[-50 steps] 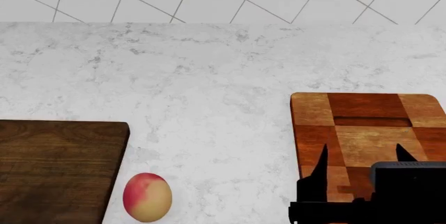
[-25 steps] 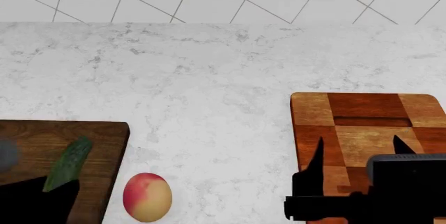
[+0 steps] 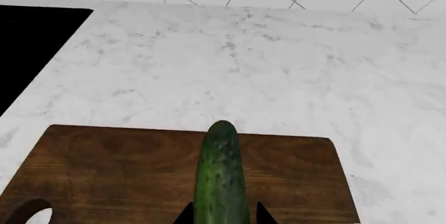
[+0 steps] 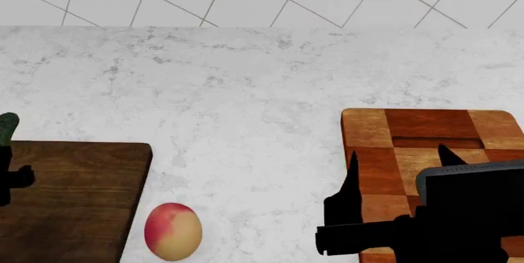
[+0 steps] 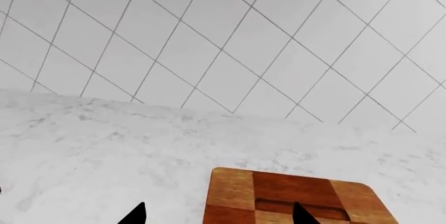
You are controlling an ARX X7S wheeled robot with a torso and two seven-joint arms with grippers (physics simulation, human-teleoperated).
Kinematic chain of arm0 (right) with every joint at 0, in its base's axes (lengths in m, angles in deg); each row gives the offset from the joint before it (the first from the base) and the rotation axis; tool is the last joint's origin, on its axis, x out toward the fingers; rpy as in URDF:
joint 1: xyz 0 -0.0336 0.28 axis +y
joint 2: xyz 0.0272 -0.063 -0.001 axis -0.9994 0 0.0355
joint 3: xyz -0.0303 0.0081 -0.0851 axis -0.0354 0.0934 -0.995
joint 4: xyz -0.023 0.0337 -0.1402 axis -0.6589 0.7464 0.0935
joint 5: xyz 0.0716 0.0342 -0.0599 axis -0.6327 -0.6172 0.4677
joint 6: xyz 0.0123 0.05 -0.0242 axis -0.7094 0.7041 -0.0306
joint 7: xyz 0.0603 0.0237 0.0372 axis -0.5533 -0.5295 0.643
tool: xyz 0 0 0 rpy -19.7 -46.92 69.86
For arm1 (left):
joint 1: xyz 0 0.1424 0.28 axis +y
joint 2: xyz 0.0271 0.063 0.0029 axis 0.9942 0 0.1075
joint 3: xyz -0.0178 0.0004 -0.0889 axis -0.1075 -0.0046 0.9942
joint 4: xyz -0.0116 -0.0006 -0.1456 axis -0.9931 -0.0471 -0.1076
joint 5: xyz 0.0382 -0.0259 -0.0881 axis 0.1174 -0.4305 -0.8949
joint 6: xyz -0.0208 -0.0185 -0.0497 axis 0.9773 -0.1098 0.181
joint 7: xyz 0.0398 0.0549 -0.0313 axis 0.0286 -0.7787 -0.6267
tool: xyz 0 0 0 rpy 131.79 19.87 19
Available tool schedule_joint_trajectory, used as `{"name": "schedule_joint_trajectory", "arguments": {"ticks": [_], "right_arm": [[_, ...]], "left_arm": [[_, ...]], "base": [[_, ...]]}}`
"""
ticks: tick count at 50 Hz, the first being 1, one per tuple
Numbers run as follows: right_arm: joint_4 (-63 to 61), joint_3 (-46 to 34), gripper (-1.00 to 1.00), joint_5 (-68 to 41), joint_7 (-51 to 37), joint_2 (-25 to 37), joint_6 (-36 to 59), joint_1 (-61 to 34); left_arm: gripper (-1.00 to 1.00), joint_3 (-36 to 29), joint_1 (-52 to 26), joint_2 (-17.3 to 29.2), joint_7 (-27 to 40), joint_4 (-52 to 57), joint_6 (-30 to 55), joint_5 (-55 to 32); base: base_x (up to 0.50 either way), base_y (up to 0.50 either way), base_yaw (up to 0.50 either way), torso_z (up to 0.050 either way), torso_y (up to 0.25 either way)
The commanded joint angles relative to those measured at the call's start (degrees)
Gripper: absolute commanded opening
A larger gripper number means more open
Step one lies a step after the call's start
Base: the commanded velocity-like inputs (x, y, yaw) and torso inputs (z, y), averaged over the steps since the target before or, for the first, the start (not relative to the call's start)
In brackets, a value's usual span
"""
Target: Place the cucumber and the peach on separate cutting boards.
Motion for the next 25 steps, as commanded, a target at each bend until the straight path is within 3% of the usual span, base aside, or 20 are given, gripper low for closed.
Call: {"name": "schedule_joint_trajectory", "arguments": {"ticks": [1,15,25], "right_arm": [[0.22,-0.22,1.0,0.0,0.65,-0.27,0.37,0.6],[2.11,-1.17,1.0,0.14,0.46,-0.35,-1.79,2.21],[2.26,-1.03,1.0,-0.15,0.45,-0.37,-2.58,3.78]], "left_arm": [[-1.0,-3.4,-2.48,-0.36,-11.11,-11.53,1.27,10.42],[-1.0,-5.1,1.0,0.29,-13.13,-12.49,1.13,11.96],[-1.0,-6.22,-1.31,-0.68,-13.27,-13.54,2.34,11.75]], "base": [[0.0,0.0,0.0,0.0,0.0],[0.0,0.0,0.0,0.0,0.0],[0.0,0.0,0.0,0.0,0.0]]}}
